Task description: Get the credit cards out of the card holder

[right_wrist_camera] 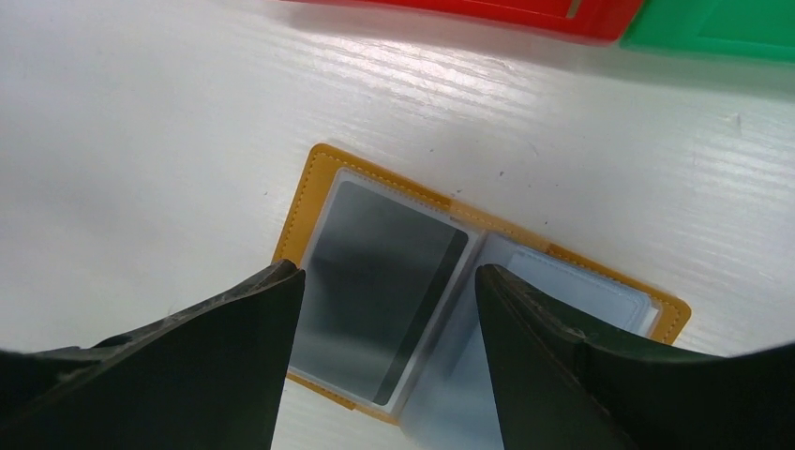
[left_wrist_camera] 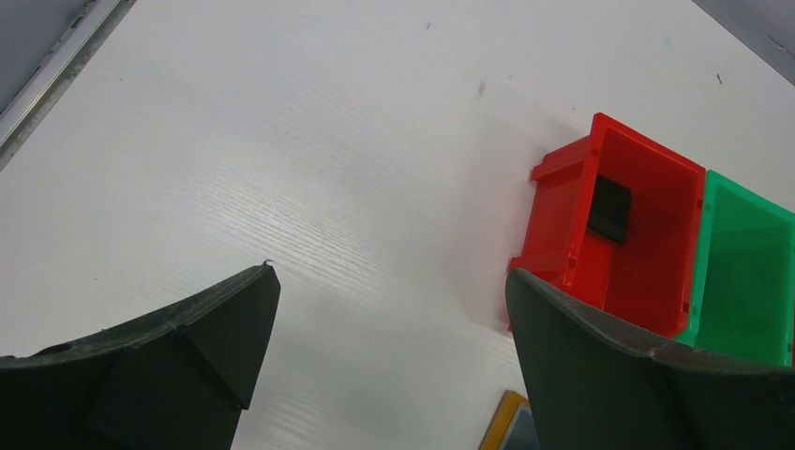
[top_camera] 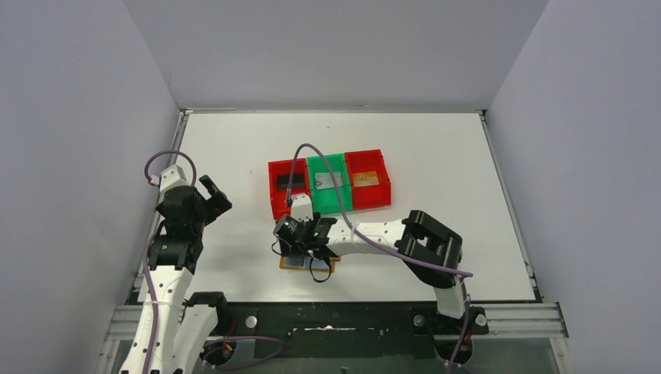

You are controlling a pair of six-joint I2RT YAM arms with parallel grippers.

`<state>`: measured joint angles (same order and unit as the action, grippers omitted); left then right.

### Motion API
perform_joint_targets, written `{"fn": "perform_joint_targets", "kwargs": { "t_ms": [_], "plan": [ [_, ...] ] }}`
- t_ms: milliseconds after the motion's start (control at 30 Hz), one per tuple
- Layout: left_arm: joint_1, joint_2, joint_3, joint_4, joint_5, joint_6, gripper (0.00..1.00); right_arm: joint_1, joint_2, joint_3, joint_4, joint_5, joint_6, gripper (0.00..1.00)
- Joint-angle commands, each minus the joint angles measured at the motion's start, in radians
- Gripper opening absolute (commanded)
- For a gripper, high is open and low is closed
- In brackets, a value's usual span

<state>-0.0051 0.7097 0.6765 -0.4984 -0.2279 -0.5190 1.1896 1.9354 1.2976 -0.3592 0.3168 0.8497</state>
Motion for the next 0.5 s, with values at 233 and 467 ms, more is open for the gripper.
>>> {"fn": "perform_joint_targets", "kwargs": {
  "t_ms": [233,467],
  "plan": [
    [-0.001,-0.002,0.017,0.014,0.001,0.008,0.94,0.025,0.087,0.148,-0.154,0.066,-0.003,0.71],
    [-0.001,-0.001,0.016,0.012,0.001,0.007,0.94,0.03,0.127,0.163,-0.203,0.069,-0.019,0.69]
  ]
}}
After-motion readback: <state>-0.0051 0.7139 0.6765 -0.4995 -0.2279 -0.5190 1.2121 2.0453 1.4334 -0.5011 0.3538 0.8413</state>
